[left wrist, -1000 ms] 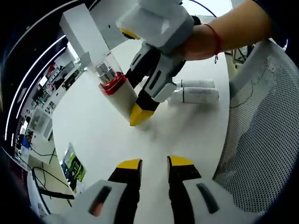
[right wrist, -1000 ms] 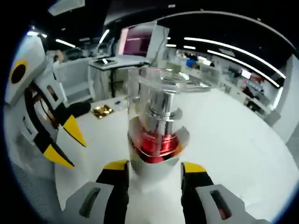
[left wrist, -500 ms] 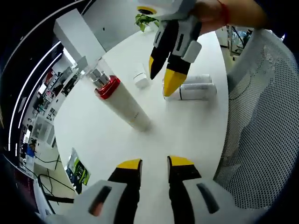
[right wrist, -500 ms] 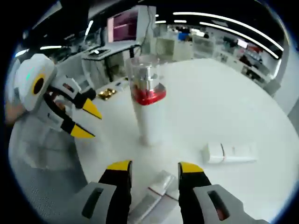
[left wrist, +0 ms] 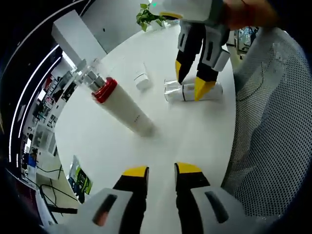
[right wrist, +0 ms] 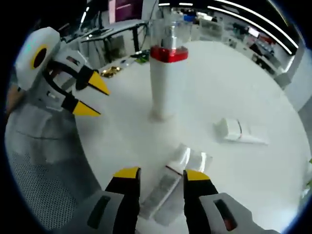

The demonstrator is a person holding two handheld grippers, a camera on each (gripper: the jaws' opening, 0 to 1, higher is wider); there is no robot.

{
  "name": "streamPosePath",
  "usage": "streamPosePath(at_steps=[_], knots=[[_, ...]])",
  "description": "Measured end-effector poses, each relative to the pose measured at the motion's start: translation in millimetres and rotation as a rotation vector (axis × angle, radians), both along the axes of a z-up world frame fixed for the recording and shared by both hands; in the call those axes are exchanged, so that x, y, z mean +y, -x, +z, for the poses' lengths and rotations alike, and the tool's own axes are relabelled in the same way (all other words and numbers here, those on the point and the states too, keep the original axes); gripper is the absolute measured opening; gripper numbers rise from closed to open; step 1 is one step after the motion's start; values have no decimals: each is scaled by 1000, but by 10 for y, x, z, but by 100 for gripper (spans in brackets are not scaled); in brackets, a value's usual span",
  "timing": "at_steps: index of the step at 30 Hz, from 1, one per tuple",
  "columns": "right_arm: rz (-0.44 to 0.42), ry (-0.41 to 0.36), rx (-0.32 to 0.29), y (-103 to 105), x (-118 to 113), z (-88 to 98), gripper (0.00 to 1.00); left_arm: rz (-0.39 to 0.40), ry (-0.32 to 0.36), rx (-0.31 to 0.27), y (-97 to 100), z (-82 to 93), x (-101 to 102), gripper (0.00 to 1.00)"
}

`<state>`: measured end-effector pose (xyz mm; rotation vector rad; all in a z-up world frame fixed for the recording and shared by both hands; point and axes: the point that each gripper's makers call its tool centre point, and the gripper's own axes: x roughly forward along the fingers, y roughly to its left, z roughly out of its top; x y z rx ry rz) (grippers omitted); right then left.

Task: Arrange the skincare products in the storage area until every visible bottle or jar stands upright without overlapping.

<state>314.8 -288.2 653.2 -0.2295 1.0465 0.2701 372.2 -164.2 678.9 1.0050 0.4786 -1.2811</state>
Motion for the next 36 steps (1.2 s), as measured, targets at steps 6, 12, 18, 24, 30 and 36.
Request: streamPosePath(at_steps=[6,12,18,24,30,36], knots=[[3,4,32,34,-2,-96,25,21,33,12,-15,50,-21,24],[11,17,53,60,-38,-144,23,10,27,7,5,50,-40,24],[5,10,64,50,-42,-180,21,24,17,23,0,8,-16,24],[32,31,55,44,-67,-183,17,27,10,18,-8,-1,-4,23],[93,-33,65,71,129,-202,16,37,19,41,-8,3,-10,23],[351,-6,64,176,460,-232,16,32,25,75,40,-3,-25,24]])
